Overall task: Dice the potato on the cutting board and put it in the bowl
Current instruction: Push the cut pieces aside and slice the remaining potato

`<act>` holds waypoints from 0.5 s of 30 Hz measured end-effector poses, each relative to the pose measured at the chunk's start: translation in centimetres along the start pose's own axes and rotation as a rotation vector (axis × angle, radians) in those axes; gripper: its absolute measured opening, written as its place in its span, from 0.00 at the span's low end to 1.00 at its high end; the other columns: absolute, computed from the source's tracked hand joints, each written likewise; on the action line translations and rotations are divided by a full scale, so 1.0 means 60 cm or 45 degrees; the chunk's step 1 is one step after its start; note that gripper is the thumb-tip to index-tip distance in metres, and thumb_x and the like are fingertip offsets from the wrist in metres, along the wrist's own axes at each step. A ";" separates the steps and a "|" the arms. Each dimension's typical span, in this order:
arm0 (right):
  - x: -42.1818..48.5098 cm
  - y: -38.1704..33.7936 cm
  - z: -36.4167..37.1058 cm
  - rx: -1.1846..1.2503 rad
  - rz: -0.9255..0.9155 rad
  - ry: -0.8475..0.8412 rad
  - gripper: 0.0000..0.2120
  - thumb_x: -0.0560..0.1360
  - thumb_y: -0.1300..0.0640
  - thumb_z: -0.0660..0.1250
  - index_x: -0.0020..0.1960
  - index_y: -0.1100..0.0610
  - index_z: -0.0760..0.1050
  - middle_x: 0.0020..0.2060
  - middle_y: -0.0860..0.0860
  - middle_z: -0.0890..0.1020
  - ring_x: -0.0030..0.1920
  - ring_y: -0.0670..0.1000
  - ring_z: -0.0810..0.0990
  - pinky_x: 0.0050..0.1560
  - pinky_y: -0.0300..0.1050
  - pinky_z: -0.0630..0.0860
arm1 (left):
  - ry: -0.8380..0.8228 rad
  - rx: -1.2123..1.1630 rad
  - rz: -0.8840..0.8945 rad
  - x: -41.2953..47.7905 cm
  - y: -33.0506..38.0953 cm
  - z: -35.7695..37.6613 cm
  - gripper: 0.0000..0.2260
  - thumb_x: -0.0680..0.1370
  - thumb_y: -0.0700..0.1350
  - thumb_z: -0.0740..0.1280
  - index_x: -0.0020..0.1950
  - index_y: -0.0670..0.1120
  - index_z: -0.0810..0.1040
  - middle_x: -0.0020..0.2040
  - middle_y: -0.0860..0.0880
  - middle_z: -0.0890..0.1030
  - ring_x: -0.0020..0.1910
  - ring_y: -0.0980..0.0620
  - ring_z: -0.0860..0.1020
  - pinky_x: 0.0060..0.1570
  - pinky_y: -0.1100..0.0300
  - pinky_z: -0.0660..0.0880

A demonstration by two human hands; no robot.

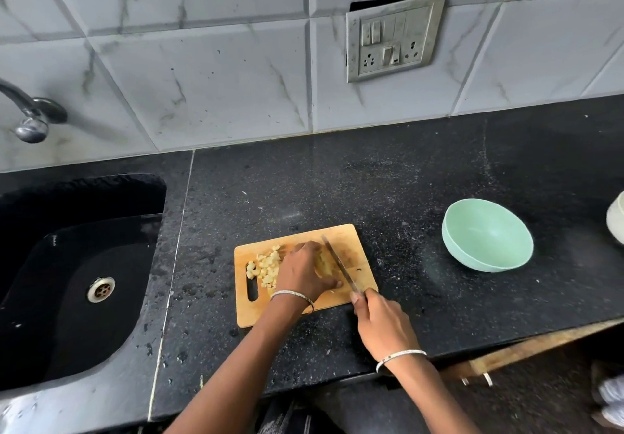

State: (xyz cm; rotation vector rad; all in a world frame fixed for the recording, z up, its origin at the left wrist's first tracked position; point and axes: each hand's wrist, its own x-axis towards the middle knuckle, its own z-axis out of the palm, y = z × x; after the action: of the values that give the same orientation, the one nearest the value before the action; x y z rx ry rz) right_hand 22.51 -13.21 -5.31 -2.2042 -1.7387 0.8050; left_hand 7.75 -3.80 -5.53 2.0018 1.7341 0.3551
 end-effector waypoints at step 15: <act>0.006 -0.008 0.005 0.055 0.001 -0.010 0.17 0.83 0.44 0.48 0.46 0.53 0.69 0.47 0.57 0.81 0.50 0.62 0.79 0.42 0.50 0.66 | -0.037 -0.203 0.114 0.002 -0.021 0.006 0.33 0.62 0.48 0.81 0.65 0.51 0.75 0.60 0.51 0.80 0.58 0.50 0.78 0.59 0.54 0.76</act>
State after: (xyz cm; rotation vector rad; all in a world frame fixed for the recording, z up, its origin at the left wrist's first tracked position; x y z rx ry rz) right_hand 22.01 -12.81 -5.44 -2.1764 -1.7081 0.8449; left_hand 6.87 -3.61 -6.46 1.9635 1.5506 0.4766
